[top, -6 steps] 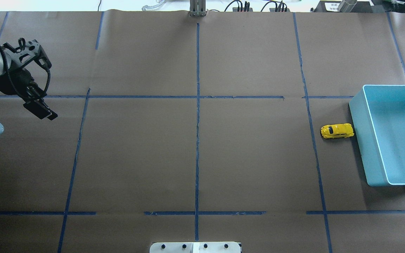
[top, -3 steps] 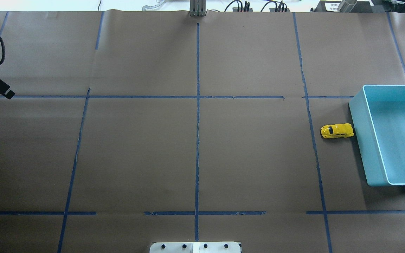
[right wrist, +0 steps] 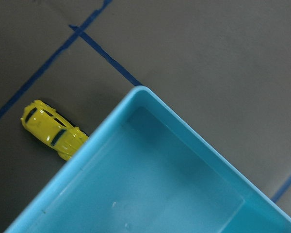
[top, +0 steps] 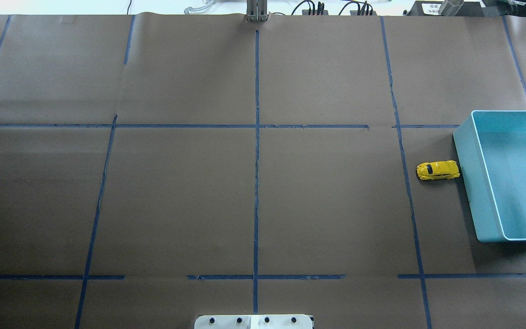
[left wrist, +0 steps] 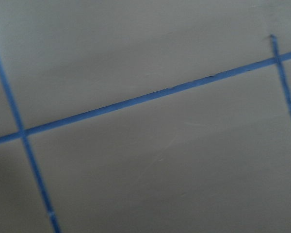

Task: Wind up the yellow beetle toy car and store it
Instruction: 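Lower the right gripper onto the yellow car beside the bin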

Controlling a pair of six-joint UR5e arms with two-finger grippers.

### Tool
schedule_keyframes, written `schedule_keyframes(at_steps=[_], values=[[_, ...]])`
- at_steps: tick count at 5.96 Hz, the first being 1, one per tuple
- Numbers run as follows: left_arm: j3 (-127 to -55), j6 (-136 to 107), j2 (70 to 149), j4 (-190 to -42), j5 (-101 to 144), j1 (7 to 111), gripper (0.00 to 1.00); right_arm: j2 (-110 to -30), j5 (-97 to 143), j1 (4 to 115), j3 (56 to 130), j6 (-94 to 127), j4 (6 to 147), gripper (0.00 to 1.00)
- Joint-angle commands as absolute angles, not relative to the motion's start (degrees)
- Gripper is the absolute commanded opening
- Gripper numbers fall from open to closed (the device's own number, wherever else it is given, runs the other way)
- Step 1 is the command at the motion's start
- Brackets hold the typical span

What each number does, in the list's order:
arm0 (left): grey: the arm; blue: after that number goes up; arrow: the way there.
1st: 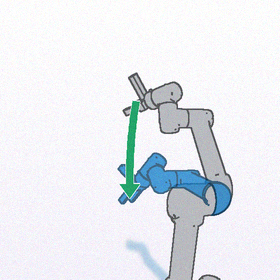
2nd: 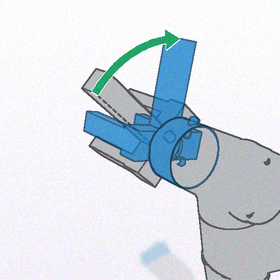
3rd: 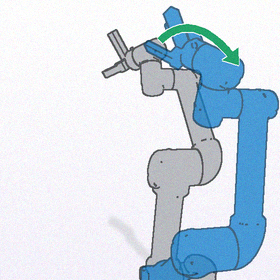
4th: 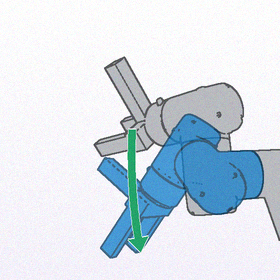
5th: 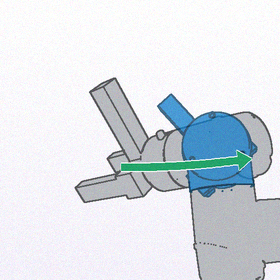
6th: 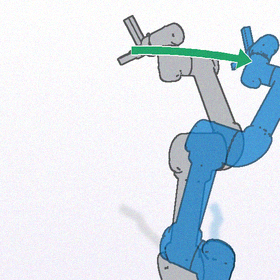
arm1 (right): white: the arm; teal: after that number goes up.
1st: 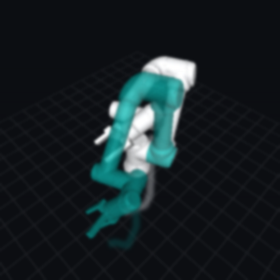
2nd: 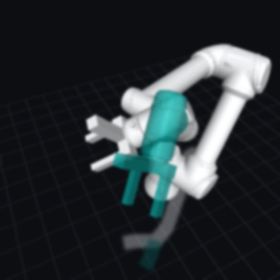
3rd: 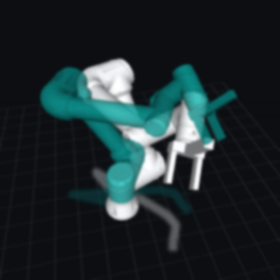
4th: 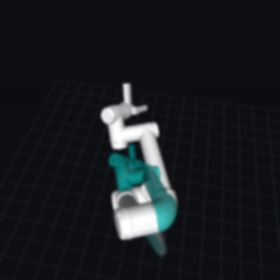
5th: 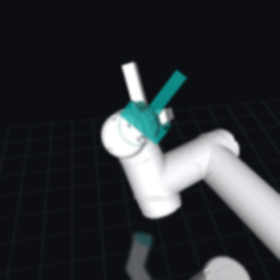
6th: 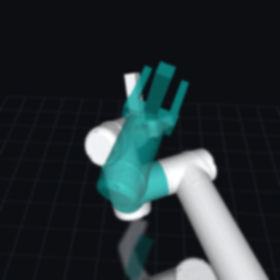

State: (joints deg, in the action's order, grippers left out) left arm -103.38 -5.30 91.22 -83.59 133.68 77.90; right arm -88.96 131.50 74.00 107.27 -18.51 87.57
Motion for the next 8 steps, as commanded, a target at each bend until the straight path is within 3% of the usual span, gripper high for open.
schedule_keyframes(at_steps=[1,4,8], values=[[-103.10,-5.10,86.33,-83.58,133.51,82.68,1.00,-85.96,130.70,65.17,110.28,-18.63,87.63,1.00],[-102.74,-4.83,79.99,-84.29,133.59,87.87,1.00,-82.90,121.32,56.37,111.36,-35.46,87.10,1.00],[-103.79,6.48,78.05,-84.46,133.86,90.35,1.00,-79.72,119.36,50.28,103.18,-45.35,86.57,1.00]])
